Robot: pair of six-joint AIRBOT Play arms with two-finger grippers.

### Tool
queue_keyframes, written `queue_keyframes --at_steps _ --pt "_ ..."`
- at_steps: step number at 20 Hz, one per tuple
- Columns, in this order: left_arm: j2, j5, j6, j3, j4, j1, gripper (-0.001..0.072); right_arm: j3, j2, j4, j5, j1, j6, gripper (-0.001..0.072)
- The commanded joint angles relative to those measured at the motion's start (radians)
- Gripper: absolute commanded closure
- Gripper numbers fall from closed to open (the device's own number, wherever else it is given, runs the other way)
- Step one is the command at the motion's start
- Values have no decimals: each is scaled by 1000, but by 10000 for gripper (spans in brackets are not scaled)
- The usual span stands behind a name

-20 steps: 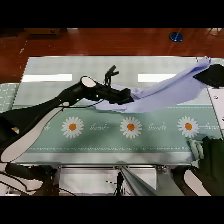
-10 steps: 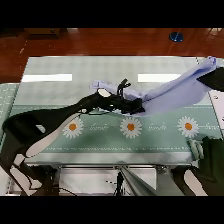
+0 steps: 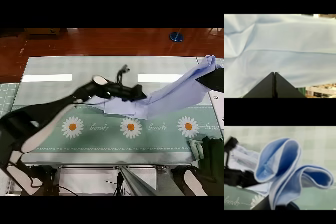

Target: Fold the shirts.

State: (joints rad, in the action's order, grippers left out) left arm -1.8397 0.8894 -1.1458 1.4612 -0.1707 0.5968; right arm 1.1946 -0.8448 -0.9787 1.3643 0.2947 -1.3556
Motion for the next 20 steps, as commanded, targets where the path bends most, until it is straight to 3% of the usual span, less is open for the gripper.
queue_keyframes --at_steps 1,4,11,14,18,19,20 --pt "173 159 11 6 -207 -189 687 0 -3 -10 -82 -72 -26 690" --pt "375 268 11 6 -309 -391 685 0 -57 -20 -181 -190 -67 690" --pt "701 438 12 6 -340 -843 684 0 -351 -18 -520 -591 -139 690" --pt "747 539 34 6 -340 -931 684 0 -486 -5 -729 -744 -172 689" --pt "755 596 37 3 -339 -927 684 0 -615 49 -906 -882 -229 689" --pt "755 596 38 3 -339 -914 684 0 -637 66 -938 -907 -232 664" --pt "754 596 43 3 -339 -902 684 0 -654 87 -968 -929 -232 482"
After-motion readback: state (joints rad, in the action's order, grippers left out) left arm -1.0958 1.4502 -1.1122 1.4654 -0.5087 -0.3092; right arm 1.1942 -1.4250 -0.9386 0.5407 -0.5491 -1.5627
